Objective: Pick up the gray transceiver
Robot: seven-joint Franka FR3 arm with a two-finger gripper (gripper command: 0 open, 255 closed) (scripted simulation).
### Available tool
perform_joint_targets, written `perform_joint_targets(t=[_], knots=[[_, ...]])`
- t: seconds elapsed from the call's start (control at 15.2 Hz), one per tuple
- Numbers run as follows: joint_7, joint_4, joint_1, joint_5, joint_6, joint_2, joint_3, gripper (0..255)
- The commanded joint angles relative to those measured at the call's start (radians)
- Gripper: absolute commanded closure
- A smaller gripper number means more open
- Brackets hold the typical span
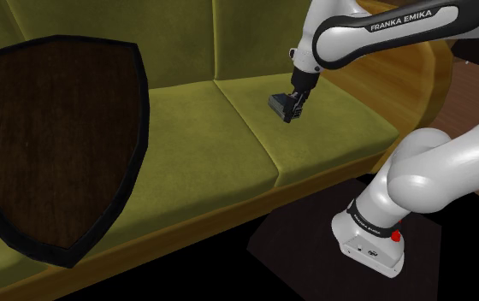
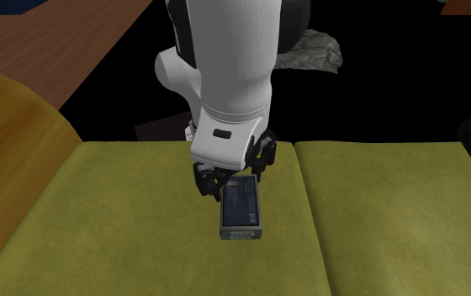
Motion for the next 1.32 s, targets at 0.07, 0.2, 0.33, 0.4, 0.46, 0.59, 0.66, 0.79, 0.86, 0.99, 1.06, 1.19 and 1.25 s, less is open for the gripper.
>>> perform_joint_targets(t=[0.07,0.2,0.33,0.4,0.46,0.59,0.66,0.79,0.86,0.99,1.06,1.19,1.25], knots=[[0.0,-0.001,0.0,0.0,0.0,0.001,-0.001,255],[-0.002,0.008,-0.001,0.0,-0.015,-0.005,0.0,255],[-0.001,0.028,-0.001,0.001,-0.046,-0.016,0.002,255],[-0.001,0.038,-0.001,0.002,-0.061,-0.021,0.004,255],[-0.001,0.049,0.0,0.003,-0.076,-0.025,0.005,255],[-0.001,0.071,0.0,0.004,-0.106,-0.034,0.007,255],[-0.001,0.082,0.0,0.005,-0.121,-0.037,0.009,255],[-0.001,0.105,0.001,0.007,-0.15,-0.044,0.011,255],[-0.001,0.116,0.001,0.007,-0.164,-0.046,0.012,255],[-0.001,0.14,0.002,0.009,-0.193,-0.051,0.014,255],[-0.001,0.152,0.002,0.01,-0.207,-0.053,0.015,255],[-0.001,0.166,0.003,0.011,-0.223,-0.055,0.017,255],[-0.001,0.166,0.003,0.011,-0.223,-0.055,0.017,255]])
